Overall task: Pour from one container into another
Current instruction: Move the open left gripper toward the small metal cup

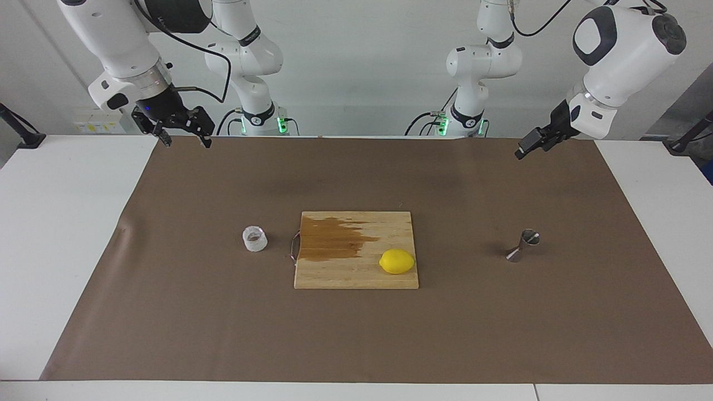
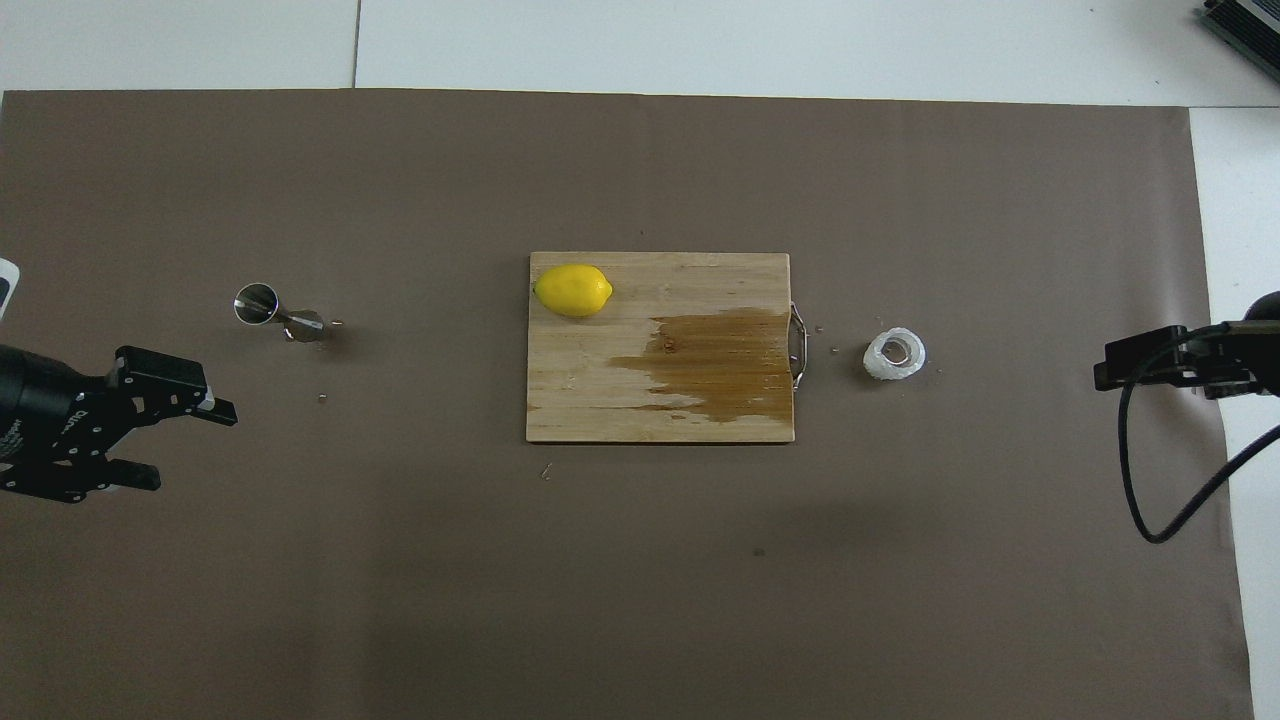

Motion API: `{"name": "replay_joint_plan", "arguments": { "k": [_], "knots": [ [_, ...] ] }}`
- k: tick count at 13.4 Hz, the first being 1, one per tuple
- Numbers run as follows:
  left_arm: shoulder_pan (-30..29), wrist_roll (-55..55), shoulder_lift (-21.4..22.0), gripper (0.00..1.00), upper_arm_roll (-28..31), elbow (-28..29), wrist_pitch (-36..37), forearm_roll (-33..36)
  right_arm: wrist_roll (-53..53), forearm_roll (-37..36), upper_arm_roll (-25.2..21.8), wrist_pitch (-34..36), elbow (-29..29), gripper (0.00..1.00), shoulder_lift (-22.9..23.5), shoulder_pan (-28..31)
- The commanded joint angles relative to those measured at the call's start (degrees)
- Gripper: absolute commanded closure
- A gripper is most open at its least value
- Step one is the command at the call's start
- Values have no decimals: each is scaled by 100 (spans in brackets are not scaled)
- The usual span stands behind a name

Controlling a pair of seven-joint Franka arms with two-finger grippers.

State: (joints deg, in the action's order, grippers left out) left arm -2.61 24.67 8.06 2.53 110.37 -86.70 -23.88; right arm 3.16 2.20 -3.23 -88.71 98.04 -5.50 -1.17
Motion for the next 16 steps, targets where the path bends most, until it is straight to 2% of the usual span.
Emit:
{"name": "replay_joint_plan", "arguments": {
  "k": [1,3,5,6,8,10,14,16],
  "knots": [
    [-327,143,-618,0,2,-348,364,-607,53,-53,51,38,57,0,-56,47],
    [-634,370,-1093,0,-15,-533,662,-1107,53,-45,51,38,57,0,-56,47],
    [-811,1124,-1384,0,-24,-534,699,-1695,53,-53,51,38,57,0,-56,47],
    [-811,1476,-1681,0,-50,-543,716,-1933,53,-45,51,38,57,0,-56,47],
    [-925,1760,-2166,0,-103,-612,786,-2067,53,-45,51,38,57,0,-56,47],
    [-1240,1770,-2579,0,-226,-1006,1162,-2198,53,-45,51,38,57,0,-56,47],
    [-2435,2277,-3318,0,-1341,-1746,920,-2742,53,-45,51,38,57,0,-56,47],
    [-2534,2367,-3494,0,-1387,-1913,560,-3077,53,-54,51,38,57,0,-56,47]
  ]
}}
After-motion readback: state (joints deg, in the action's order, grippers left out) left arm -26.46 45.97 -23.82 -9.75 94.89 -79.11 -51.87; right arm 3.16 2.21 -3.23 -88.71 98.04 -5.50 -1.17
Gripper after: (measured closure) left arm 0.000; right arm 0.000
